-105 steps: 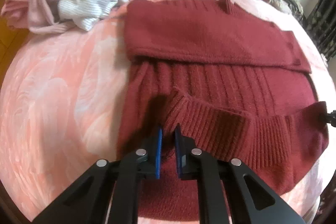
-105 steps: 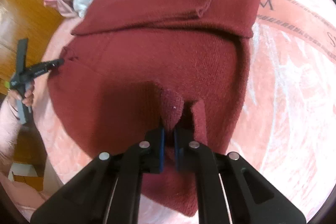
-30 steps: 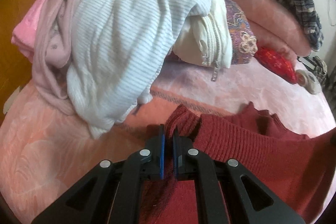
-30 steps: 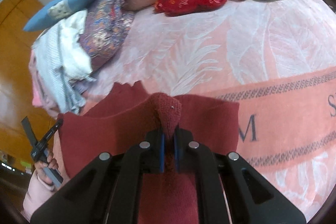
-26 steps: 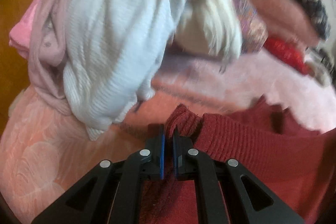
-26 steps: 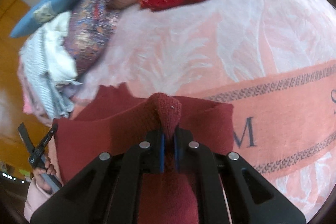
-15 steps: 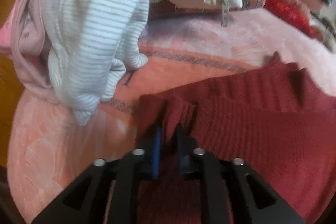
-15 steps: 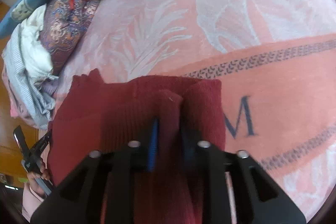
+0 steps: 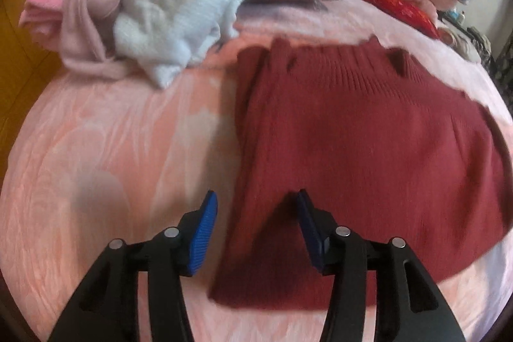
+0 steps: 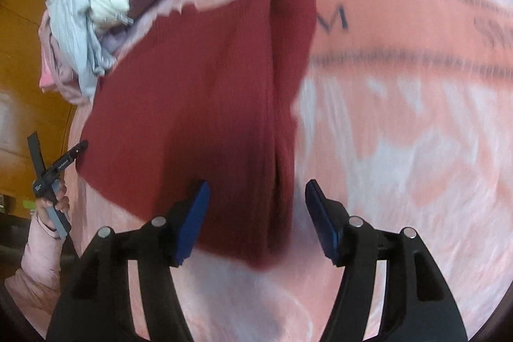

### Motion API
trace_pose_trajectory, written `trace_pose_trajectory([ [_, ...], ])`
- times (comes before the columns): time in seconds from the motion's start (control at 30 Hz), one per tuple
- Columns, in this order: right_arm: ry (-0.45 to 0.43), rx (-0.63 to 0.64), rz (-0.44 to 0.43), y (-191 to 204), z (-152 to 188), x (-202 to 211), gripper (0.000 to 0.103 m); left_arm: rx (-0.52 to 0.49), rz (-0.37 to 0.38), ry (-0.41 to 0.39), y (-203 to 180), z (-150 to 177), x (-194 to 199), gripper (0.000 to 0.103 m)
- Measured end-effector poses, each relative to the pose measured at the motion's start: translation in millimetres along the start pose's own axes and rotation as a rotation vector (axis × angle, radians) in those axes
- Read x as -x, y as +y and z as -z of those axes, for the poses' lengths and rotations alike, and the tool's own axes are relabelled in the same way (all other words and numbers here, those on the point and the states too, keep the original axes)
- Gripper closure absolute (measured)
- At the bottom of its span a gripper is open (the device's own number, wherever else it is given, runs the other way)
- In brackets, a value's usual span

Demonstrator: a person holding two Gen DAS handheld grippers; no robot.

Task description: Fold small clothes

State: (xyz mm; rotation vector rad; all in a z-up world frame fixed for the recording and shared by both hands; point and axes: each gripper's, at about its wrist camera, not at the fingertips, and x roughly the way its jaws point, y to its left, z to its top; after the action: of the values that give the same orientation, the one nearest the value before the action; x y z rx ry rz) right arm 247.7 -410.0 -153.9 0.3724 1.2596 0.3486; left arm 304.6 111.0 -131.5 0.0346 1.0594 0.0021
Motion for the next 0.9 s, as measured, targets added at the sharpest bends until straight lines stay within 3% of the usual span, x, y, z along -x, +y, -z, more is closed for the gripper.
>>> trace_pose_trajectory([
  [0.03,0.004,-0.008,-0.018,-1.0,3.4,-1.0,0.066,-0.008,-0.012,-0.001,-2.7,6.3,2.0,0.052],
  [0.1,-0.013,-0.011,-0.035,0.0,8.7,3.9,0.089,-0.012,-0.02,0.006,-5.3,11.0,2.2,0.052],
  [0.2,-0.05,0.013,-0.076,6.3,15.0,23.3,0.095,0.002,-0.021,0.014,-7.6,13.7,1.7,0.052],
  [0.27,-0.066,0.035,-0.056,10.0,19.5,34.0,0.096,-0.005,-0.025,0.018,-7.8,14.1,1.5,0.052],
  [0.37,0.016,0.016,0.044,1.4,29.2,16.5,0.096,-0.005,-0.022,0.037,-6.8,14.6,-5.6,0.051],
  [0.43,0.056,-0.012,0.048,-6.2,33.1,-3.2,0.096,0.008,-0.017,0.05,-5.1,16.2,-12.1,0.05],
  [0.57,0.057,0.021,0.057,2.9,29.5,-2.9,0.092,0.018,-0.012,0.055,-4.4,16.9,-12.2,0.05],
  [0.67,0.013,0.058,0.079,13.8,18.0,15.2,0.072,-0.002,-0.011,0.042,-6.6,14.5,-0.5,0.052],
  [0.73,-0.034,0.066,0.059,17.2,0.0,27.1,0.068,-0.011,0.002,0.017,-8.6,10.8,8.8,0.052],
  [0.9,-0.083,0.006,0.0,13.4,-66.2,24.3,0.068,0.021,0.043,-0.022,-16.8,-13.9,18.1,0.051],
])
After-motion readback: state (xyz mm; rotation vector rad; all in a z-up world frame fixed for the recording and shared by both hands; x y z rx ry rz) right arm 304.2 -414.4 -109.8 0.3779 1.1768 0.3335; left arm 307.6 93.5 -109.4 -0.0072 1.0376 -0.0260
